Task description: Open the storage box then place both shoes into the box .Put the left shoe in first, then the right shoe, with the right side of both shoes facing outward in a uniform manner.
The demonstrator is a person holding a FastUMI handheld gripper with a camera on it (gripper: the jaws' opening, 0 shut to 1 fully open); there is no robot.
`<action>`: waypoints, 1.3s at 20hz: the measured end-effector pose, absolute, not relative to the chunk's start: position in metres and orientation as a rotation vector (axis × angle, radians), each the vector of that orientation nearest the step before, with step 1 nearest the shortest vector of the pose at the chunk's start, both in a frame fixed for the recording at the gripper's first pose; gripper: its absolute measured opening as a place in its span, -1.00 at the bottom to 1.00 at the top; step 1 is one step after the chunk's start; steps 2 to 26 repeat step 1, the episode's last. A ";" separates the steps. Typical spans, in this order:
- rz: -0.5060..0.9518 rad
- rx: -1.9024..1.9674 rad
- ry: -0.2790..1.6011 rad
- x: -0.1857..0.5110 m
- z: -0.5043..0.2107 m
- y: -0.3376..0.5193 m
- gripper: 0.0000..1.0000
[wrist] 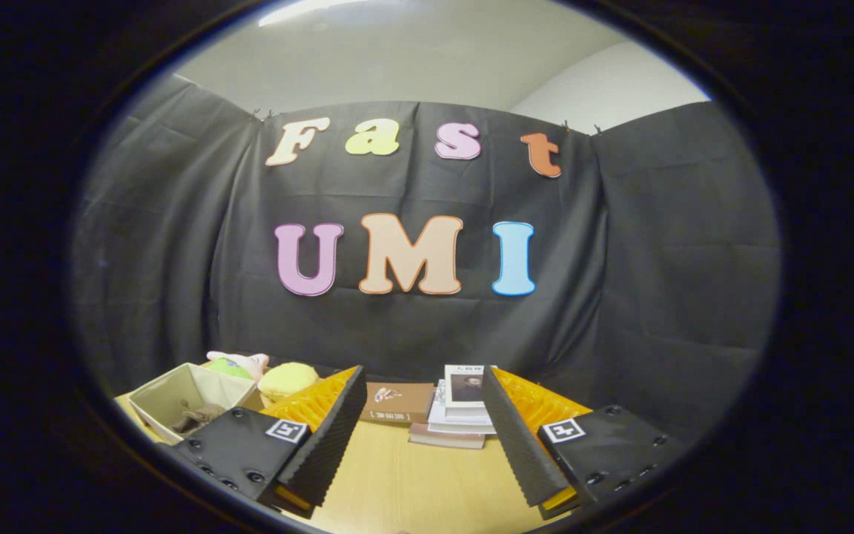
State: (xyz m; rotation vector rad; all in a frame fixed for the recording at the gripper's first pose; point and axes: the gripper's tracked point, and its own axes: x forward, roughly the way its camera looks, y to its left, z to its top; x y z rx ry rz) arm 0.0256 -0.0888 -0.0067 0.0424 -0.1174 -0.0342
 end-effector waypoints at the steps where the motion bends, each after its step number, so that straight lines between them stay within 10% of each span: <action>1: -0.029 0.041 -0.118 0.026 -0.007 -0.087 0.98; 26: -0.029 0.041 -0.118 0.026 -0.007 -0.087 0.98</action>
